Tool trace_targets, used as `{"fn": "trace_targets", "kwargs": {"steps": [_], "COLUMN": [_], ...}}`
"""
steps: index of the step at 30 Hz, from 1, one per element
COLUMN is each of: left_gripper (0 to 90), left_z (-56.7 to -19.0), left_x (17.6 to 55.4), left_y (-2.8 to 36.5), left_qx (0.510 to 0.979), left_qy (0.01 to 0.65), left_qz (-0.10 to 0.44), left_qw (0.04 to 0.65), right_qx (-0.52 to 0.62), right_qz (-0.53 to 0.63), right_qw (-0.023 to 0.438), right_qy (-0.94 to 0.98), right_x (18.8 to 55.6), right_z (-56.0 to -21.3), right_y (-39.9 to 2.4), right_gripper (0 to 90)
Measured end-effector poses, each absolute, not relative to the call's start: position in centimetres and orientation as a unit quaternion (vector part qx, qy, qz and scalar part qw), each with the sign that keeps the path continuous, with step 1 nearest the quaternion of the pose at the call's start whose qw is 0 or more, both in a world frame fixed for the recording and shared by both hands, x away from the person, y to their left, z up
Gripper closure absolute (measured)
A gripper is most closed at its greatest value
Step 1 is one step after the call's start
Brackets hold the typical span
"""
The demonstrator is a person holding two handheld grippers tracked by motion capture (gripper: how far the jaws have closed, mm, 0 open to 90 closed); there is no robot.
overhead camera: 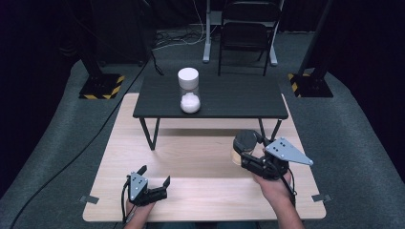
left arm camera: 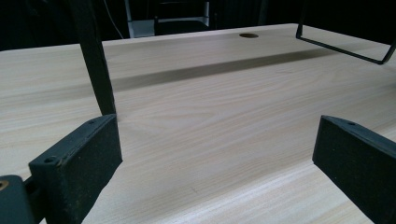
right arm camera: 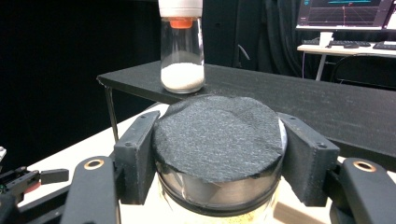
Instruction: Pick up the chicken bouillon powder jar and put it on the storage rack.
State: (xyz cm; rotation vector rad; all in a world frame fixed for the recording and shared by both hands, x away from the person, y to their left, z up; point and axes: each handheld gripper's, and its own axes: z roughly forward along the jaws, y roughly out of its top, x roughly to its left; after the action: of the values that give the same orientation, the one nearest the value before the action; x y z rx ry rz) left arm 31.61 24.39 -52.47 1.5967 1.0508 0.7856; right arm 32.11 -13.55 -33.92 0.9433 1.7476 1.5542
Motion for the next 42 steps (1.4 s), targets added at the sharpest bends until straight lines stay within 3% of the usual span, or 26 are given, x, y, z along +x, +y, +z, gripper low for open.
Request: {"fn": "trace_targets", "kwargs": {"steps": [42], "left_gripper": [1.1], "left_z": [-52.5], "left_x": [31.4], "left_y": [24.2], "left_qx": [0.663], "left_qy": [0.431], "left_qz": [0.331], "left_qw": [0.514], "right_qx": [0.36], "right_qz": [0.585], "right_qw": [0.313], "right_qy": [0.656], "right_x": [37.7], "right_z": [-29.9], "right_y": [-10.7], "right_gripper": [34.5]}}
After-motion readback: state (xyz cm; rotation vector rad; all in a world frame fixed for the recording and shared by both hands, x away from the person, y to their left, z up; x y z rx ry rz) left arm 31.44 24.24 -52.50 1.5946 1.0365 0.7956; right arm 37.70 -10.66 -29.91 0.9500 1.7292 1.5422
